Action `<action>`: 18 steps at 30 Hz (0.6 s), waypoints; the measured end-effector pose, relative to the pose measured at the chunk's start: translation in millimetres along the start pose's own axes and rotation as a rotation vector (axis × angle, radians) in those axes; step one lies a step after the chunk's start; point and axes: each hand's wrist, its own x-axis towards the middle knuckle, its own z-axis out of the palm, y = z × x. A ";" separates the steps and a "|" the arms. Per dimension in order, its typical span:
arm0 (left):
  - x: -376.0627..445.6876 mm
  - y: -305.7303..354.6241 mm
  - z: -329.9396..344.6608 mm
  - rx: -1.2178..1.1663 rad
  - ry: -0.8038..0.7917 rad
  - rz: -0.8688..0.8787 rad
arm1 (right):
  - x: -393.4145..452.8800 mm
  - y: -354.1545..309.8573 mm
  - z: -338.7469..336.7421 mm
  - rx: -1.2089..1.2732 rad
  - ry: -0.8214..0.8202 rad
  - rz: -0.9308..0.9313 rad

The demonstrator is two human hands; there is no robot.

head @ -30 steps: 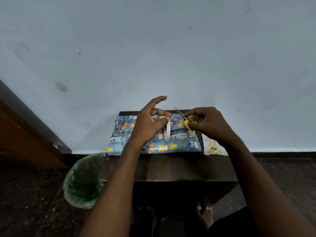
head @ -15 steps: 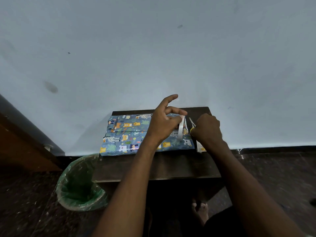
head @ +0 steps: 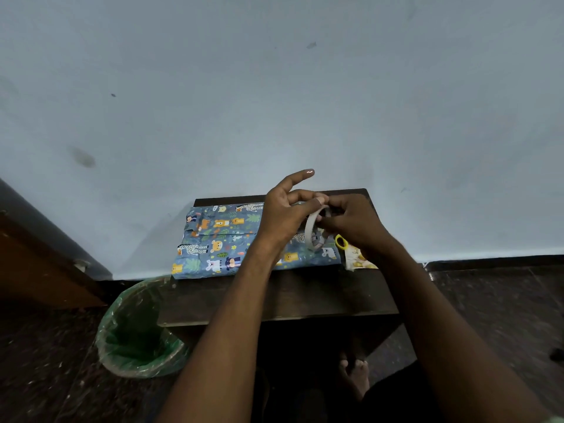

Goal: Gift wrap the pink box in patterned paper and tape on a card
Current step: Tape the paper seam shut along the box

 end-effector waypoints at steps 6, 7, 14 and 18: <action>-3.6 -0.6 -1.8 0.072 0.178 0.043 | 5.4 8.2 8.0 -0.216 0.126 0.009; -3.1 -1.2 -2.7 0.076 0.187 0.032 | 6.6 9.3 9.2 -0.244 0.132 -0.005; -2.0 -0.2 -8.1 0.005 0.216 -0.215 | 5.2 12.8 18.4 -0.510 0.306 -0.148; -3.4 0.8 -7.5 0.004 0.197 -0.251 | 4.8 14.4 17.3 -0.513 0.356 -0.141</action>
